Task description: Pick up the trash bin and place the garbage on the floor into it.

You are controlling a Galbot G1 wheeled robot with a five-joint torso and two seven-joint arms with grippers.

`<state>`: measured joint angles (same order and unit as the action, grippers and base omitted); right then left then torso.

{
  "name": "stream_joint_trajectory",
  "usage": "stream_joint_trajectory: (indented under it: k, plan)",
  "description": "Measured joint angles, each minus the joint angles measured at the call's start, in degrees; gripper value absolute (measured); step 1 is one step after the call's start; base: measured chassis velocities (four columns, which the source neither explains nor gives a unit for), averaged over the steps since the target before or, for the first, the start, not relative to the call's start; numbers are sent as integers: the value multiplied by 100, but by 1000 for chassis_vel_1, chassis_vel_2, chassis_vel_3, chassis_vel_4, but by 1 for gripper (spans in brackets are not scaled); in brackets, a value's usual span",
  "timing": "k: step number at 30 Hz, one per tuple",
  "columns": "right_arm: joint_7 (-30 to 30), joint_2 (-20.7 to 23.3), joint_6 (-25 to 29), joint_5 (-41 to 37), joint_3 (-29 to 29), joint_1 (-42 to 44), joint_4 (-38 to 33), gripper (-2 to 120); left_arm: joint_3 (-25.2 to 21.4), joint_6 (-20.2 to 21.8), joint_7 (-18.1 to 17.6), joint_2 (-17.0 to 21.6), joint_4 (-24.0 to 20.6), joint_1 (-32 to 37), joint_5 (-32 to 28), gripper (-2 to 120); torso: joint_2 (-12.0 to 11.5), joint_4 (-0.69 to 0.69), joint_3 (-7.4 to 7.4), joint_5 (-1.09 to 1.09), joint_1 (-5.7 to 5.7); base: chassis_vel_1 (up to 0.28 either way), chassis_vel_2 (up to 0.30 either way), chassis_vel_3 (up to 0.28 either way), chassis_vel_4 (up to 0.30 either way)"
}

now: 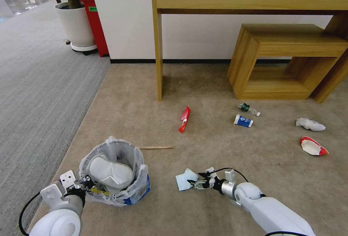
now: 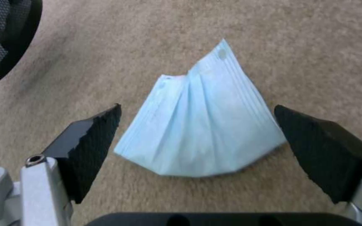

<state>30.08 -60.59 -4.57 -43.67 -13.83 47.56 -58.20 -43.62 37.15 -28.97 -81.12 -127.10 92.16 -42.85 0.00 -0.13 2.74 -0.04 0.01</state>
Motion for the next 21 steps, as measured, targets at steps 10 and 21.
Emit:
stream_joint_trajectory:
  k: [10,21]
  plan:
    - [41,-144,36,95,-72,-53,160,86,-18,-9,-2,-7,-39,13,-7,0,0,0,0,0,0,0,0,0,0]
    - [108,-182,133,224,6,-78,331,84,12,-32,0,-32,-21,15,19,0,0,0,0,0,0,0,0,0,0]
